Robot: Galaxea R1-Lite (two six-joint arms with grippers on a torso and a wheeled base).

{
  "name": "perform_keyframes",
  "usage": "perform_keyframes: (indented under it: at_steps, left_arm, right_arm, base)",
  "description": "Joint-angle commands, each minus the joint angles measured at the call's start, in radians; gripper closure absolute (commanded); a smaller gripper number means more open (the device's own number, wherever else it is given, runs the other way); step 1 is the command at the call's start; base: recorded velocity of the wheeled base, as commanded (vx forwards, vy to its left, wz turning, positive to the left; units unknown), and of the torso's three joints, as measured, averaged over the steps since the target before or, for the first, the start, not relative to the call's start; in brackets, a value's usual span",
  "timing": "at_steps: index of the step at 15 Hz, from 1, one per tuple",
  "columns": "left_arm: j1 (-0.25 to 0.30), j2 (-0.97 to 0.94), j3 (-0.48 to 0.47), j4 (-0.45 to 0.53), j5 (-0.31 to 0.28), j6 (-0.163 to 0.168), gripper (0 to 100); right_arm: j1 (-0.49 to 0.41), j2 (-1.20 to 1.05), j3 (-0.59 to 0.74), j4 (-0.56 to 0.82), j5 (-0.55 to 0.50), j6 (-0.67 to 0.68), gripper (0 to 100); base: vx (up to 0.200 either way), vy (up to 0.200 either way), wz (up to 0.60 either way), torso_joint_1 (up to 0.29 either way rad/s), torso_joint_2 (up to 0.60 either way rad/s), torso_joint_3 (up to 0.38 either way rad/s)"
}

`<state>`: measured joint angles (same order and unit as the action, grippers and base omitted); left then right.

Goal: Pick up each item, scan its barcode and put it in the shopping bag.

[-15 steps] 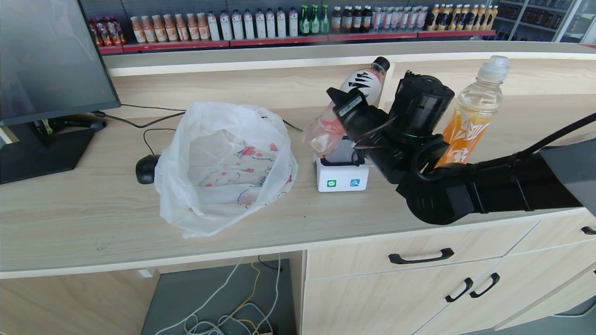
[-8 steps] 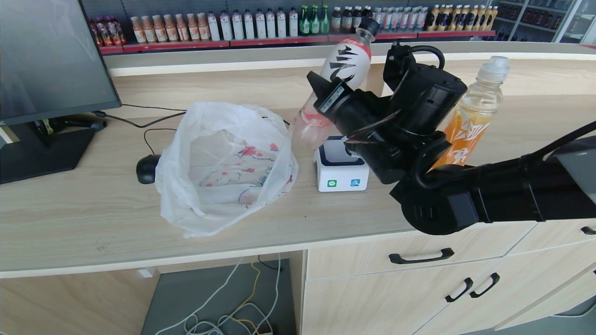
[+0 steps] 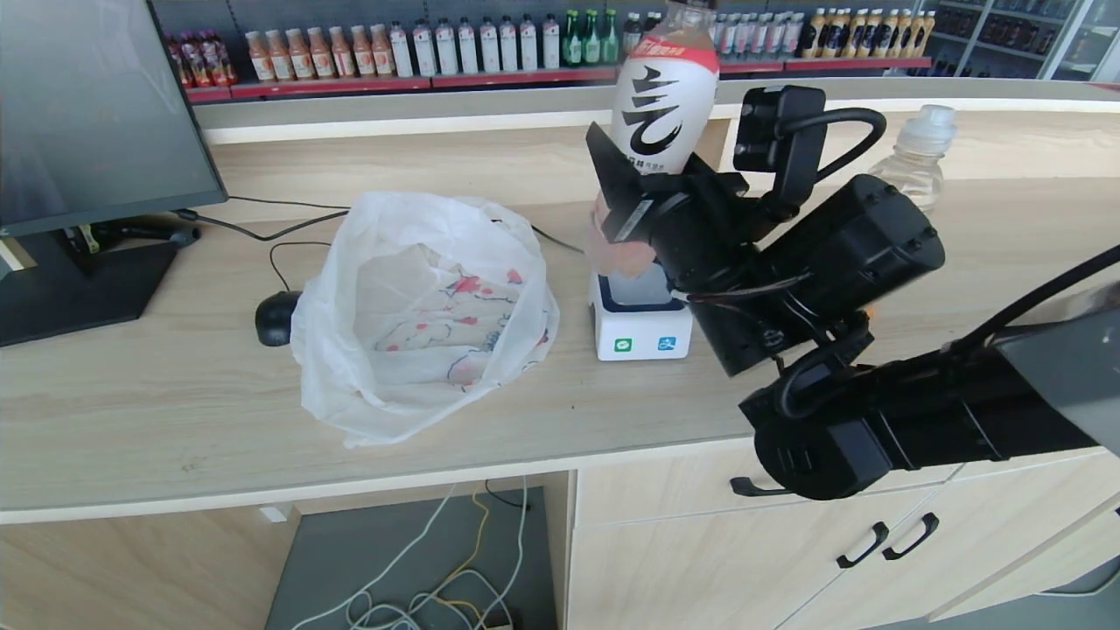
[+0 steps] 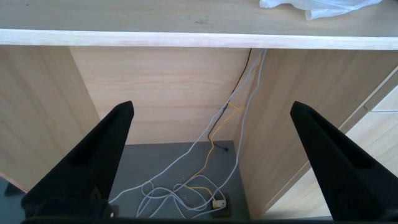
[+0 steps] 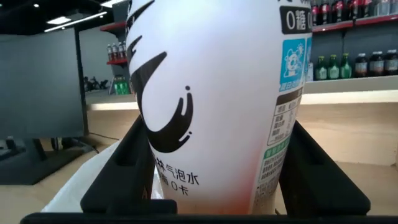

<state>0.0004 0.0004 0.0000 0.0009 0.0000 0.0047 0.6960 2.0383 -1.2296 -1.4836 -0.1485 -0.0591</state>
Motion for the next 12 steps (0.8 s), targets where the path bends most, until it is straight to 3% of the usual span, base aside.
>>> perform_keyframes:
  at_steps: [1, 8, 12]
  left_arm:
    - [0.001, 0.0, 0.0, -0.001, 0.0, 0.0, 0]
    - [0.0, 0.0, 0.0, 0.001, 0.0, 0.014, 0]
    - [0.0, 0.0, 0.0, 0.001, 0.0, 0.009, 0]
  right_arm:
    - [-0.016, 0.003, 0.064, -0.047, 0.049, -0.053, 100]
    - [-0.023, 0.03, 0.099, -0.087, 0.052, -0.114, 100]
    - [-0.027, 0.04, 0.099, -0.087, 0.052, -0.113, 100]
  base:
    - [0.0, 0.0, 0.0, 0.0, 0.0, 0.0]
    - [0.0, 0.0, 0.0, 0.0, 0.0, 0.0]
    - [0.0, 0.2, 0.0, 0.002, 0.01, 0.001]
